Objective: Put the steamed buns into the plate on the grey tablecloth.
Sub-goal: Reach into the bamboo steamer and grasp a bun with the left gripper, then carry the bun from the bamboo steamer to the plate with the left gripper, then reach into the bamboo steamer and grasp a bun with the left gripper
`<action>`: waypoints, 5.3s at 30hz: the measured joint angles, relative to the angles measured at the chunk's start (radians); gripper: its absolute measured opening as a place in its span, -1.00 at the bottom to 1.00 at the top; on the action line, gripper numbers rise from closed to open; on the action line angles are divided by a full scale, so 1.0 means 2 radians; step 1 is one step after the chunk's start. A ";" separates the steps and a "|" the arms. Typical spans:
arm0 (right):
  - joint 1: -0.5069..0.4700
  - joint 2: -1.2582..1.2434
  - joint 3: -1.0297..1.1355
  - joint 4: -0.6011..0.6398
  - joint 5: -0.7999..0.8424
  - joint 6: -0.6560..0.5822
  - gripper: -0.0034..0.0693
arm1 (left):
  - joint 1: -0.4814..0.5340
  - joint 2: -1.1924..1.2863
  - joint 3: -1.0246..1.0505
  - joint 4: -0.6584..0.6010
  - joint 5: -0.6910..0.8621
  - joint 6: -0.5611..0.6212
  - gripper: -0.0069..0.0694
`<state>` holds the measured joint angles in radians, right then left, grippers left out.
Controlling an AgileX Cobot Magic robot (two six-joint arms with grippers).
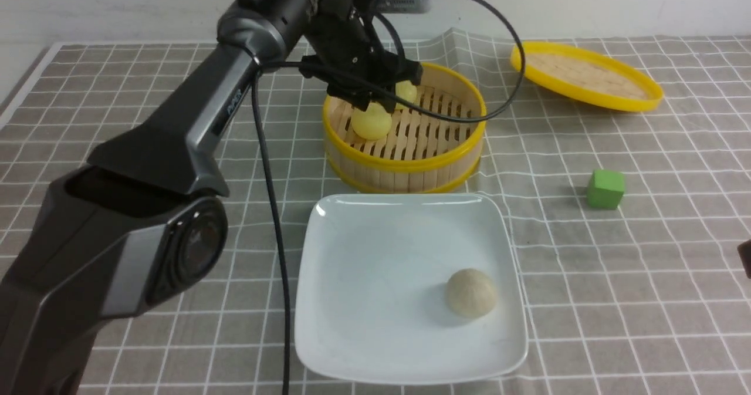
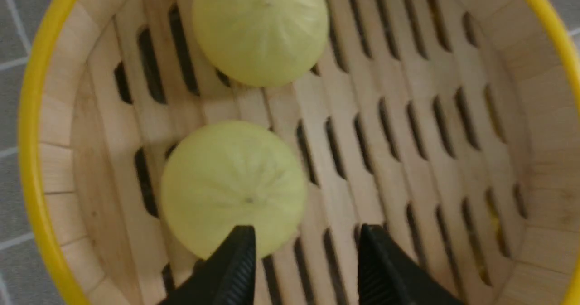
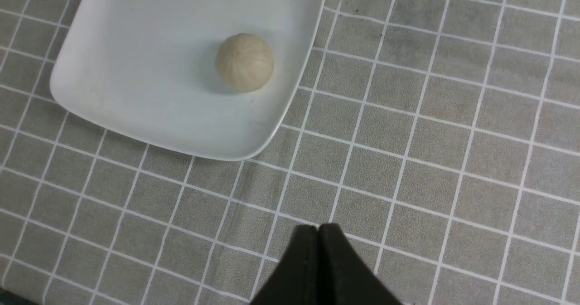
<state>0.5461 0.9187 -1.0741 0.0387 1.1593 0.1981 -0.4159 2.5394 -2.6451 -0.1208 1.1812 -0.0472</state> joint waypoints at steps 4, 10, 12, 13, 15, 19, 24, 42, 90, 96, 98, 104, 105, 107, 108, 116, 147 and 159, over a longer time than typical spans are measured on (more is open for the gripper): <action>0.000 0.000 0.000 0.000 0.000 0.000 -0.90 | 0.001 0.012 0.000 0.022 -0.006 -0.001 0.06; 0.000 0.000 0.000 0.001 0.000 0.000 -0.90 | 0.001 0.022 0.000 0.027 -0.012 -0.002 0.06; 0.000 0.000 0.000 0.004 0.000 0.000 -0.89 | 0.001 0.022 0.000 0.031 -0.012 -0.002 0.06; 0.000 0.000 0.000 0.005 0.000 0.000 -0.89 | 0.001 0.022 0.000 0.033 -0.012 -0.002 0.06; 0.000 0.000 0.000 0.009 0.000 0.000 -0.89 | 0.001 0.022 0.000 0.037 -0.012 -0.002 0.06; 0.000 0.000 0.000 0.011 0.000 0.000 -0.88 | 0.001 0.022 0.000 0.045 -0.012 -0.002 0.06; 0.000 0.000 0.000 0.012 0.000 0.000 -0.87 | 0.001 0.022 0.000 0.049 -0.012 -0.002 0.06; 0.000 0.000 0.000 0.029 0.000 0.001 -0.83 | 0.001 0.039 -0.003 0.047 -0.005 0.004 0.06; 0.000 0.000 0.000 0.036 0.001 0.001 -0.71 | 0.026 -0.506 0.693 -0.217 -0.075 0.191 -0.75; 0.000 0.000 0.000 0.033 0.000 0.001 -0.70 | 0.026 -0.479 0.765 -0.291 -0.137 0.282 -0.74; 0.000 0.000 0.000 0.030 -0.002 0.001 -0.70 | 0.026 -0.464 0.768 -0.305 -0.147 0.306 -0.73; 0.000 0.000 0.000 0.026 -0.007 0.001 -0.68 | 0.026 -0.409 0.768 -0.320 -0.166 0.329 -0.59; 0.000 0.000 0.000 0.026 -0.007 0.001 -0.68 | 0.026 -0.400 0.768 -0.325 -0.166 0.330 -0.53; 0.000 0.000 0.000 0.026 -0.007 0.001 -0.68 | 0.026 -0.382 0.768 -0.341 -0.168 0.330 -0.37; 0.000 0.000 0.000 0.026 -0.007 0.001 -0.68 | 0.026 -0.379 0.768 -0.343 -0.169 0.330 -0.35; 0.000 0.000 0.000 0.026 -0.008 0.001 -0.66 | 0.027 -0.368 0.723 -0.339 -0.177 0.327 0.38; 0.000 0.000 0.000 0.034 -0.032 0.002 -0.59 | 0.128 0.101 -0.143 -0.260 -0.016 0.156 -0.57; -0.001 0.000 0.000 0.036 -0.038 0.012 -0.56 | 0.085 0.111 -0.145 -0.168 -0.088 0.117 0.23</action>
<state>0.5445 0.9187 -1.0741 0.1104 1.0840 0.2213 -0.2458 2.7614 -2.9354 -0.4567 1.0044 0.1874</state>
